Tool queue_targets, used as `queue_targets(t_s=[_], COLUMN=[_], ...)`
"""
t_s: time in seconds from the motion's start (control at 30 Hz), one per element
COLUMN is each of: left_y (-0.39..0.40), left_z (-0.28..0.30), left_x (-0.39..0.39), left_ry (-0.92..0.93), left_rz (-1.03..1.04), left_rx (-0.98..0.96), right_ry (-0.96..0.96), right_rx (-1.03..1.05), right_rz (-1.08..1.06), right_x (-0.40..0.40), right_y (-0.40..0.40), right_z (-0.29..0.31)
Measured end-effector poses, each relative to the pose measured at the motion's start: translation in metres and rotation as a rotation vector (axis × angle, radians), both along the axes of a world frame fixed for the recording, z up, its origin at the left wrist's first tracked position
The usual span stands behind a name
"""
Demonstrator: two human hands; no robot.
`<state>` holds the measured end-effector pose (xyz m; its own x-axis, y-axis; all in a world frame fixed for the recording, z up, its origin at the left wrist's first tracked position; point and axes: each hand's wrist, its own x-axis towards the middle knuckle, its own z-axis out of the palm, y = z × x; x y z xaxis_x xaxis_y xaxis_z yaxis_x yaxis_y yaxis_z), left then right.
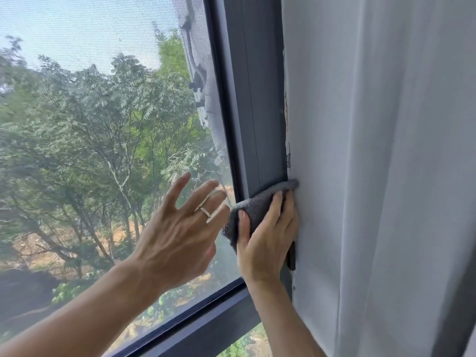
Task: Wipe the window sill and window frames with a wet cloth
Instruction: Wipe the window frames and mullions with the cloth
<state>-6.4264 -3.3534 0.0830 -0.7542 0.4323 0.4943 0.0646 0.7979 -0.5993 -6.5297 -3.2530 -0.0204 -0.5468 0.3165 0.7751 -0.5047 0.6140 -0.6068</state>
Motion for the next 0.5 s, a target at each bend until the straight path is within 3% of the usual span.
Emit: queue_targets(t_s=[0.1,0.3,0.43,0.5], left_y=[0.0,0.0,0.001,0.002], left_z=[0.005,0.025,0.031,0.038], left_x=[0.0,-0.002,0.001,0.002], left_ry=[0.011,0.052,0.056,0.077], left_rz=[0.0,0.043,0.056,0.064], left_rx=[0.0,-0.003,0.005,-0.001], right_ry=[-0.079,0.01,-0.055,-0.042], right_rx=[0.025,0.005,0.061,0.093], right_rz=[-0.015,-0.081,-0.038,-0.065], right_x=[0.01,-0.005,0.007,0.001], right_y=[-0.002,-0.008,-0.001,-0.001], right_z=[-0.027,0.037,-0.001,0.012])
